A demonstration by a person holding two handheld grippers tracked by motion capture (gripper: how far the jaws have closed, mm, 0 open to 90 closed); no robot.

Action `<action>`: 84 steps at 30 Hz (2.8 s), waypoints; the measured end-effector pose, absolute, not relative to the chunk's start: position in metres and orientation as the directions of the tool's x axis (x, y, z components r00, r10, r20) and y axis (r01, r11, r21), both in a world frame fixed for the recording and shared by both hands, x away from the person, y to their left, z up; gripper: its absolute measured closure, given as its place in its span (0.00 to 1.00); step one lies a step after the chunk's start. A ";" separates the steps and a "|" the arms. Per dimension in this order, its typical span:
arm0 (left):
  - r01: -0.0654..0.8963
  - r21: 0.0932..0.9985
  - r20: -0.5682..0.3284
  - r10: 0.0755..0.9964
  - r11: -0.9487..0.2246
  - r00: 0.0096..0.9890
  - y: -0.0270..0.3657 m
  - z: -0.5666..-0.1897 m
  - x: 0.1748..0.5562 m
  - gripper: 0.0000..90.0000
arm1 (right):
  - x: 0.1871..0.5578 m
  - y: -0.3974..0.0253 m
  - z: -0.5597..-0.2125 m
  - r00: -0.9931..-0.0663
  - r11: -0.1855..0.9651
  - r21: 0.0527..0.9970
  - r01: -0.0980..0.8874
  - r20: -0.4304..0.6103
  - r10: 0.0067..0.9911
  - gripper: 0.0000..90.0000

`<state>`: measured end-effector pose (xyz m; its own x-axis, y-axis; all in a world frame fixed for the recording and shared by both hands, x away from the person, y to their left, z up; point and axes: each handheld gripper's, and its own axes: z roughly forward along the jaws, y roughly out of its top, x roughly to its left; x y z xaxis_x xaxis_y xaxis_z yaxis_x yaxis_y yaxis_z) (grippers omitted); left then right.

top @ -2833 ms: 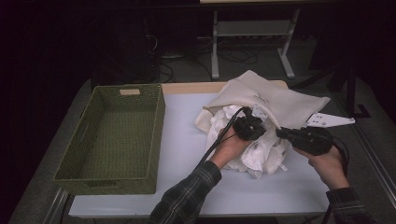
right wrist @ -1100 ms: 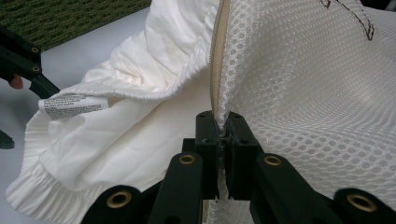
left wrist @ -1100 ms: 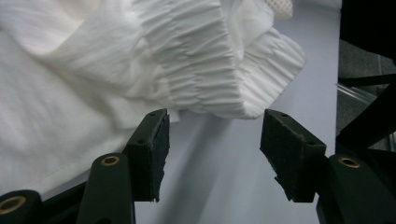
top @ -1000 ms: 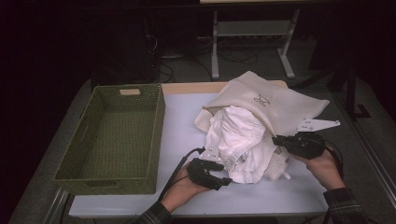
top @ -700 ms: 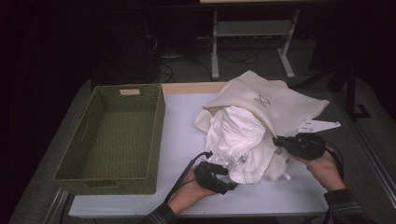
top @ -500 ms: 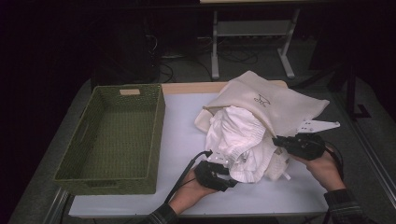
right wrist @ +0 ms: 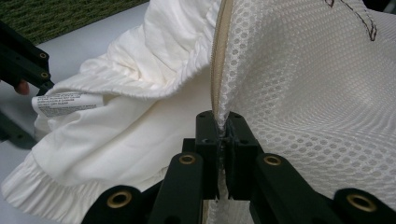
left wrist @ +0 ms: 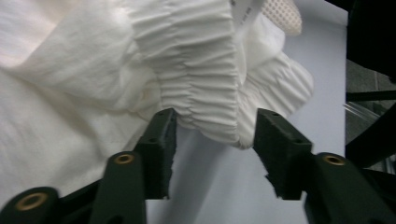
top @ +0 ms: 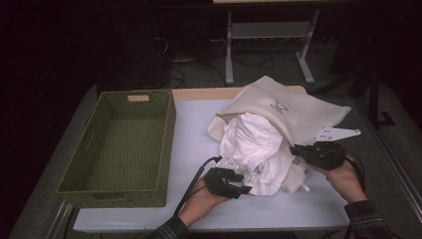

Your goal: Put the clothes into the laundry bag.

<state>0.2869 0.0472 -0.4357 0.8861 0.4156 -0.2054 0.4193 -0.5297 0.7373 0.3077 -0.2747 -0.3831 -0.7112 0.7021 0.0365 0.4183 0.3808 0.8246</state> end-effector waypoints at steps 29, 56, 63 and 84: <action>0.278 0.804 -0.020 0.443 -0.526 0.896 -0.028 -0.390 0.355 0.98 | 0.305 -0.272 -0.380 -0.719 0.380 0.830 0.409 0.036 0.694 0.95; 0.294 0.827 -0.011 0.508 -0.480 0.861 -0.070 -0.390 0.394 0.96 | 0.303 -0.268 -0.378 -0.746 0.388 0.829 0.403 0.052 0.663 0.96; 0.271 0.832 -0.018 0.464 -0.484 0.886 -0.051 -0.385 0.377 0.81 | 0.306 -0.267 -0.385 -0.744 0.397 0.815 0.422 0.061 0.665 0.96; 0.364 0.771 0.004 0.575 -0.523 0.818 0.054 -0.373 0.362 0.55 | 0.308 -0.263 -0.391 -0.739 0.426 0.794 0.434 0.044 0.672 0.95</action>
<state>0.3621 0.0542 -0.3728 0.8181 0.5750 0.0039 0.3637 -0.5227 0.7710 0.3078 -0.2631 -0.3906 -0.7392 0.6720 0.0437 0.4341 0.4258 0.7939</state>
